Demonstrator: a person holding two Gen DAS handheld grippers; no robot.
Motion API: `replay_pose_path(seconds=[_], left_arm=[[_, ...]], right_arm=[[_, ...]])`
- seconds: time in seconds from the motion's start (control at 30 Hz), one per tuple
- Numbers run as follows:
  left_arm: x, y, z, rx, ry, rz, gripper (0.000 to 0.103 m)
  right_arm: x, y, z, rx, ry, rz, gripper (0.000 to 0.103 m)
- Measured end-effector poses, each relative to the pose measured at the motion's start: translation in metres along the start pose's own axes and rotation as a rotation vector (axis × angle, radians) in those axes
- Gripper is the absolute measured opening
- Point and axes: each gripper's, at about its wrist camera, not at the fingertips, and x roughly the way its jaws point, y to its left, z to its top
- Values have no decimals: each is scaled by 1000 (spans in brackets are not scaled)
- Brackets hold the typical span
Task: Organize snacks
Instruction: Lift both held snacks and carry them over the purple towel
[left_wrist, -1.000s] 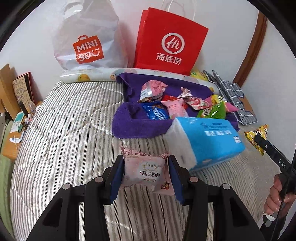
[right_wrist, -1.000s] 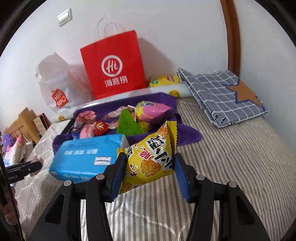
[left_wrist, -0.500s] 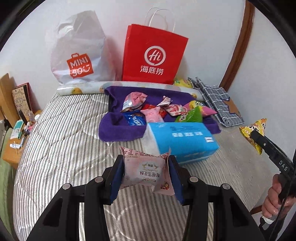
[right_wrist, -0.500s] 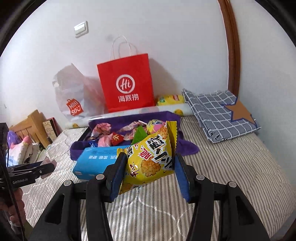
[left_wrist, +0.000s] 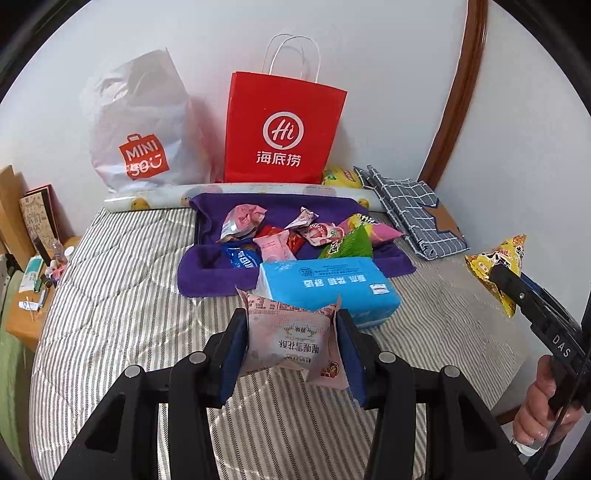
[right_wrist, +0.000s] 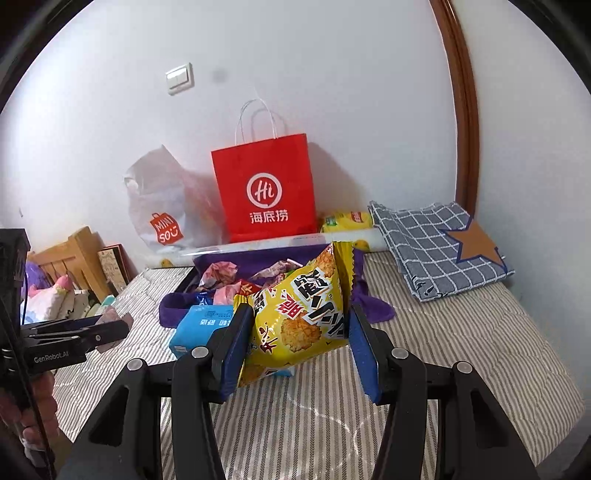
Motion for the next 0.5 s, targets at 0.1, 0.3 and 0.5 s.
replay_pose_path(seconds=[0.1, 0.3, 0.5], left_arm=[[0, -3, 3, -2, -2, -6, 45], [0, -6, 4, 2, -5, -11, 45], [1, -6, 4, -1, -5, -14, 45]], right_arm=[[-3, -1, 1, 3, -6, 1, 52], [-2, -1, 3, 5, -11, 7, 52], [0, 3, 4, 3, -11, 16, 52]])
